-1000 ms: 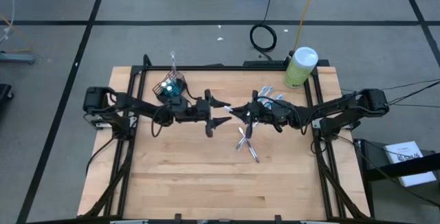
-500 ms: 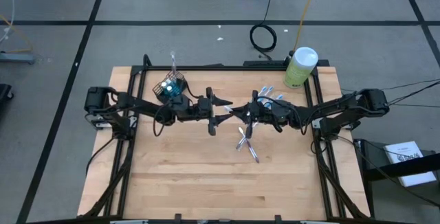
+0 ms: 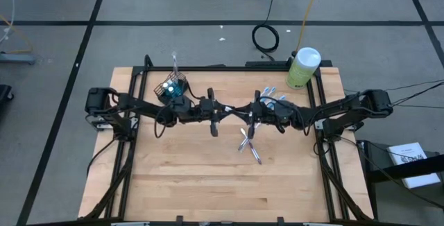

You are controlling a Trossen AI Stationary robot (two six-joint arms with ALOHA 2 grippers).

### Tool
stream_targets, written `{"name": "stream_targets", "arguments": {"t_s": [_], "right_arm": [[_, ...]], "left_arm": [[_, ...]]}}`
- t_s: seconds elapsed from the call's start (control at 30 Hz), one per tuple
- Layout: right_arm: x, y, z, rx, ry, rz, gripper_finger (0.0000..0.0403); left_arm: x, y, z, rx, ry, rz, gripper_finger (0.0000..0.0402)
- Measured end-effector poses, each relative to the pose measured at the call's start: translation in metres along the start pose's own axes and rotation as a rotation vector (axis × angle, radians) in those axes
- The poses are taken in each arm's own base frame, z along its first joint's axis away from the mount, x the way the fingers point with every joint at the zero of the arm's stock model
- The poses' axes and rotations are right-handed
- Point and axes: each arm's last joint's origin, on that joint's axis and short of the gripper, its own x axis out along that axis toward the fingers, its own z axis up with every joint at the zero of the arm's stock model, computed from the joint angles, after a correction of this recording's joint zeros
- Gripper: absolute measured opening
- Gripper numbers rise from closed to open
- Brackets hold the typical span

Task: Pick & Place toothbrushing station
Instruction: Put the purple toothbrush into the right compartment of the wire organizer

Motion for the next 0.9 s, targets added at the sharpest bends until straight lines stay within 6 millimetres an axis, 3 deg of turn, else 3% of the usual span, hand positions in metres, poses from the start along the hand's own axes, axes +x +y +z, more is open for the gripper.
{"name": "stream_targets", "arguments": {"t_s": [0.33, 0.6, 0.8, 0.9], "right_arm": [[0.000, 0.000, -0.003, 0.006, 0.034, -0.008, 0.0112], [0.000, 0.000, -0.005, 0.020, 0.045, 0.002, 0.0136], [0.000, 0.000, -0.005, 0.033, 0.046, 0.004, 0.0132], [0.000, 0.000, -0.005, 0.032, 0.052, 0.002, 0.0131]], "left_arm": [[-0.021, 0.012, 0.046, 0.099, 0.018, 0.158, 0.0015], [-0.063, 0.030, 0.093, 0.287, 0.143, 0.581, 0.0029], [-0.094, 0.060, 0.106, 0.300, 0.243, 0.773, 0.0016], [-0.109, 0.080, 0.099, 0.254, 0.269, 0.871, 0.0024]]}}
